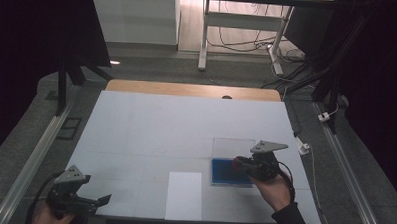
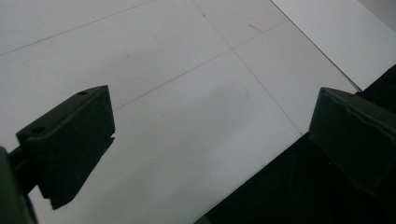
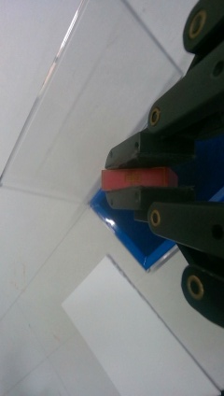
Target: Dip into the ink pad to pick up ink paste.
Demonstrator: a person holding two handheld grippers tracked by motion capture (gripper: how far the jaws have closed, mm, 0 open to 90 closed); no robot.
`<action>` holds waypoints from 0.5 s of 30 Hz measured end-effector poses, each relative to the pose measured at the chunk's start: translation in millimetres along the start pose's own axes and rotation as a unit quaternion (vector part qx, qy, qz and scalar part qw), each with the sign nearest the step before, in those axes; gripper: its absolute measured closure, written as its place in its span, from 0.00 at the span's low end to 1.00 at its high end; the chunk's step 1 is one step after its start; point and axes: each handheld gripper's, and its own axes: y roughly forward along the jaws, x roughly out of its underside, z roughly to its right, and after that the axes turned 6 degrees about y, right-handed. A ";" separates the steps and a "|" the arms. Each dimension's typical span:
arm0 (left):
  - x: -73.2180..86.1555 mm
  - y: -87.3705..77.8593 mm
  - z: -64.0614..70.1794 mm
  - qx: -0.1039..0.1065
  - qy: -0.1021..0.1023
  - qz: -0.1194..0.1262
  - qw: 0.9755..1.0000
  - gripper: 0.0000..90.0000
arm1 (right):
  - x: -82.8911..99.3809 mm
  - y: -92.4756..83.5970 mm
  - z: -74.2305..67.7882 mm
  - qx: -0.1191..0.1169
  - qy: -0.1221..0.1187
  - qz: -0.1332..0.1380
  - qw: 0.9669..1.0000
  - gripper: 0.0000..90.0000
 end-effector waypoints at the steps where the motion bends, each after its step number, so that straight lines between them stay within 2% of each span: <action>1: 0.0 0.0 0.0 0.000 0.000 0.000 1.000 0.01 | -0.3 0.4 -1.3 -0.002 -0.001 0.000 1.000 0.89; 3: 0.0 0.0 0.0 0.000 0.000 0.000 1.000 0.01 | -1.3 2.7 -7.3 -0.010 -0.007 -0.002 1.000 0.89; 15: 0.0 -0.1 -0.1 0.000 -0.002 0.000 1.000 0.01 | -3.4 7.1 -21.9 -0.033 -0.024 -0.004 0.999 0.89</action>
